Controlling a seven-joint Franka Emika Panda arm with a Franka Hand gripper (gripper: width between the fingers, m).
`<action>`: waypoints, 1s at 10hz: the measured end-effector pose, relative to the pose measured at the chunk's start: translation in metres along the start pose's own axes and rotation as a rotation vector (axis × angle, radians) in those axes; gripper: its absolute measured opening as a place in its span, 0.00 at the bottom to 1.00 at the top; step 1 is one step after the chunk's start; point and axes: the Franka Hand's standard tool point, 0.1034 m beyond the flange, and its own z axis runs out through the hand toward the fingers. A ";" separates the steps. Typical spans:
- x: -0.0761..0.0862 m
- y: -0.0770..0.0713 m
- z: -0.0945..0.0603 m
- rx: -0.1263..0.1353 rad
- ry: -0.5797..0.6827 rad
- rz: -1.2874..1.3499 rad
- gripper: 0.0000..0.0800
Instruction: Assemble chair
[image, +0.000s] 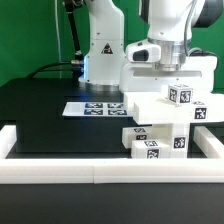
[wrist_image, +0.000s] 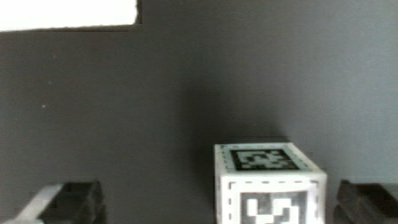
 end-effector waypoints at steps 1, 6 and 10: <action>0.001 0.000 0.001 -0.002 -0.001 0.000 0.81; 0.002 0.000 0.004 -0.004 -0.005 0.002 0.81; 0.006 -0.002 0.009 -0.009 -0.008 0.013 0.81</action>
Offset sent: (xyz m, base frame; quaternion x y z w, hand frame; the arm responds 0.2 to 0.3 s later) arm 0.0033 0.0045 -0.0025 -0.0008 0.0010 0.0042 1.0000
